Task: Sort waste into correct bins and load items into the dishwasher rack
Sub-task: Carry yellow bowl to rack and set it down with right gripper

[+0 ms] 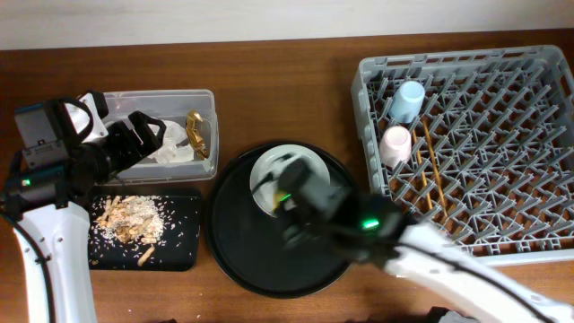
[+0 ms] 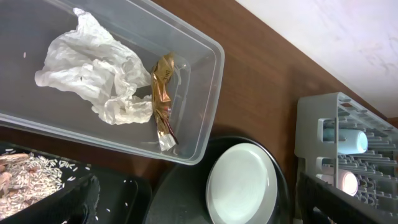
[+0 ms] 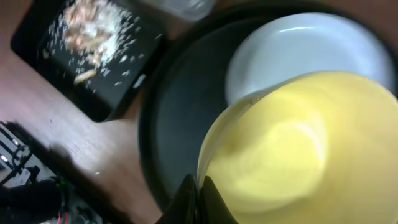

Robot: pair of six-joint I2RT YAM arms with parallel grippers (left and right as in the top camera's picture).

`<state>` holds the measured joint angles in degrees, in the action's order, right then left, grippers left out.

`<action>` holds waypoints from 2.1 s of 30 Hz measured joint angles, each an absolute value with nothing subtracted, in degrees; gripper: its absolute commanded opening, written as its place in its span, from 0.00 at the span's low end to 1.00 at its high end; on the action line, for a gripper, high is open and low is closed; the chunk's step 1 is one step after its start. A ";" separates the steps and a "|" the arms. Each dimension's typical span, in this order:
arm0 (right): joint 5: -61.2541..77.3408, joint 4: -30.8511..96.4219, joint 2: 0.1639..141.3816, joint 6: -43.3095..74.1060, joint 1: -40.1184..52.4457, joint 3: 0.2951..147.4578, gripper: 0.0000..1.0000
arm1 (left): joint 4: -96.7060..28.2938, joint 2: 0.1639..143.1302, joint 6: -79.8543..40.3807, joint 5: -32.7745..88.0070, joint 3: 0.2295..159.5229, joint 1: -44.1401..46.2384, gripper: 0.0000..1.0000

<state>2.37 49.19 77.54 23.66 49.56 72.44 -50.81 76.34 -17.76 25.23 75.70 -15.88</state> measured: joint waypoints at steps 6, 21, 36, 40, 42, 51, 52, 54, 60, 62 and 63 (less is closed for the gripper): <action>27.53 59.00 69.14 8.69 21.37 72.71 0.04 | -50.85 76.34 -17.76 25.21 75.70 -15.88 0.99; 60.47 78.74 85.34 -27.68 -22.26 72.90 0.04 | -50.81 76.34 -17.76 25.23 75.70 -15.88 0.99; 64.36 79.07 96.84 -32.18 -36.80 72.97 0.20 | -50.81 76.34 -17.76 25.23 75.70 -15.88 0.99; 64.10 78.89 96.84 -31.94 -40.38 72.97 0.25 | -50.81 76.34 -17.76 25.23 75.70 -15.88 0.99; 64.05 77.73 96.84 -31.92 -41.63 72.97 0.26 | -50.81 76.34 -17.76 25.23 75.70 -15.88 0.99; 63.88 73.73 96.82 -25.71 -47.79 72.97 0.28 | -50.81 76.34 -17.76 25.23 75.70 -15.88 0.99; 63.86 73.36 96.82 -24.29 -48.45 72.97 0.28 | -50.81 76.34 -17.76 25.23 75.70 -15.88 0.99; 62.41 73.54 96.82 -22.00 -49.19 73.25 0.28 | -50.81 76.34 -17.76 25.23 75.70 -15.88 0.99; 53.32 78.11 96.92 -17.98 -45.58 79.44 0.28 | -50.81 76.34 -17.76 25.23 75.70 -15.88 0.99; 49.84 78.89 96.79 -17.63 -40.47 82.35 0.29 | -50.81 76.34 -17.76 25.23 75.70 -15.88 0.99; 47.86 78.91 96.47 -17.45 -37.30 83.37 0.30 | -50.81 76.34 -17.76 25.23 75.70 -15.88 0.99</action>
<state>47.86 78.91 96.47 -17.45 -37.30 83.37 -50.81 76.34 -17.76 25.23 75.70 -15.88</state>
